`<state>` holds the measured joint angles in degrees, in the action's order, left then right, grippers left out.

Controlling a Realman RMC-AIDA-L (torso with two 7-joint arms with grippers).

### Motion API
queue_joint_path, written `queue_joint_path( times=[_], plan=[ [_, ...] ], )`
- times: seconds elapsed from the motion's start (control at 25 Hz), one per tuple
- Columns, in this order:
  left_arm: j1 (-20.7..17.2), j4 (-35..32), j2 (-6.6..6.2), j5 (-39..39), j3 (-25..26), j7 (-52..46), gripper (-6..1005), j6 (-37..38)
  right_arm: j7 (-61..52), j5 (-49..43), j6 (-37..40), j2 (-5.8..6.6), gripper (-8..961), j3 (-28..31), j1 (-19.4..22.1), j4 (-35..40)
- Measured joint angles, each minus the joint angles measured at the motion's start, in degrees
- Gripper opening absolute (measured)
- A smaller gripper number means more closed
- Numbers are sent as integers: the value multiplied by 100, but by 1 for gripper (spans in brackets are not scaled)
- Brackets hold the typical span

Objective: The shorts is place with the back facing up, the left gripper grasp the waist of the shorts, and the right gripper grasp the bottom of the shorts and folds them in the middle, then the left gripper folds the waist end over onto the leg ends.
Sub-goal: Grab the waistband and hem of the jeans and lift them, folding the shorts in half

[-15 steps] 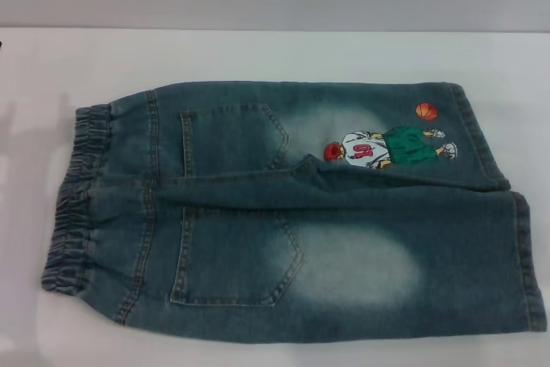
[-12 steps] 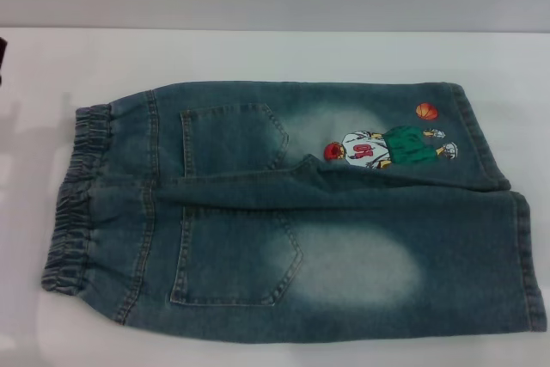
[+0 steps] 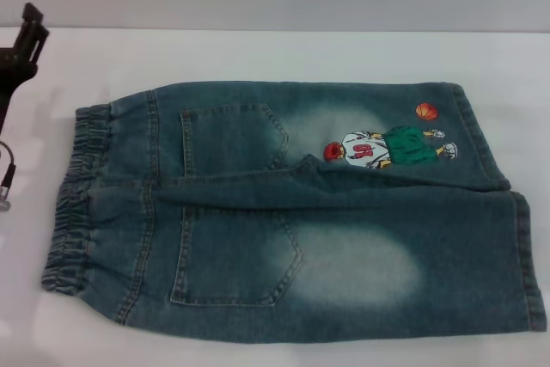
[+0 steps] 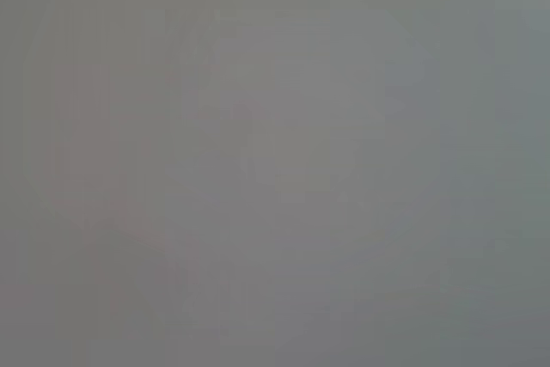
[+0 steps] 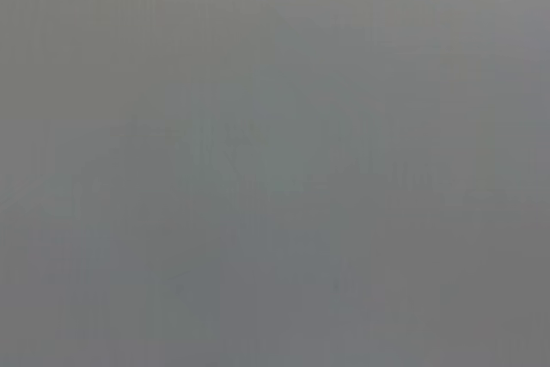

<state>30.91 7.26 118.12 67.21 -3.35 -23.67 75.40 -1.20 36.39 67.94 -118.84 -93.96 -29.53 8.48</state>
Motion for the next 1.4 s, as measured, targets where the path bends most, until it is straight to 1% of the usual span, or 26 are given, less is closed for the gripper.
queue_joint_path(
  times=[0.12,0.16,0.2,0.28,0.44,0.48,0.52,0.6,0.8,0.88,0.92,0.96,1.04,1.08,1.2,1.24,1.28,1.32,1.4],
  plan=[
    [4,-458,-9,927,-5,-784,825,37,-24,-21,-1,-4,590,-20,8,1],
    [4,-458,-9,927,-5,-784,825,37,-41,-30,-1,-6,590,-26,10,3],
    [16,-727,-12,1416,-11,-1181,825,171,-72,-34,-1,-9,590,-31,12,4],
    [25,-928,-16,1807,-32,-1403,825,540,-162,-39,-1,-9,590,-36,14,5],
    [49,-1173,-35,1933,-242,-1740,824,762,-310,-45,-1,-13,591,-44,26,5],
    [72,-1350,-42,1956,-449,-2005,824,781,-318,-46,-1,-15,591,-47,33,5],
    [72,-1350,-42,1956,-449,-2005,824,781,-319,-47,-1,-17,591,-49,42,5],
    [130,-1878,-53,1971,-1089,-2864,824,782,-322,-54,-1,-18,591,-53,52,0],
    [138,-2706,-67,1976,-1903,-3934,823,1092,-368,-60,-1,-23,591,-53,76,-26],
    [96,-3116,-100,1980,-2248,-4459,823,1257,-372,-61,0,-28,591,-52,87,-30],
    [85,-3200,-116,1980,-2328,-4588,823,1282,-372,-62,-1,-30,591,-54,93,-30],
    [71,-3271,-144,1981,-2436,-4722,823,1302,-372,-63,-1,-32,591,-56,98,-30],
    [25,-3431,-255,1982,-2782,-5110,823,1338,-373,-63,0,-34,591,-58,110,-30],
    [-15,-3526,-359,1982,-3039,-5409,823,1369,-373,-63,-1,-34,591,-58,120,-27],
    [-120,-3741,-516,2020,-3480,-5907,822,1490,-372,-63,1,-34,590,-60,140,-10],
    [-120,-3741,-516,2020,-3480,-5907,822,1490,-372,-63,1,-34,590,-60,142,-8],
    [-216,-3956,-626,2215,-3679,-6244,822,1664,-372,-63,2,-34,590,-61,144,-7],
    [-263,-4049,-694,2400,-3701,-6421,822,1789,-372,-63,2,-34,590,-62,146,-7],
    [-304,-4114,-776,2633,-3699,-6609,822,1927,-372,-63,2,-34,590,-85,143,-4]
  ],
)
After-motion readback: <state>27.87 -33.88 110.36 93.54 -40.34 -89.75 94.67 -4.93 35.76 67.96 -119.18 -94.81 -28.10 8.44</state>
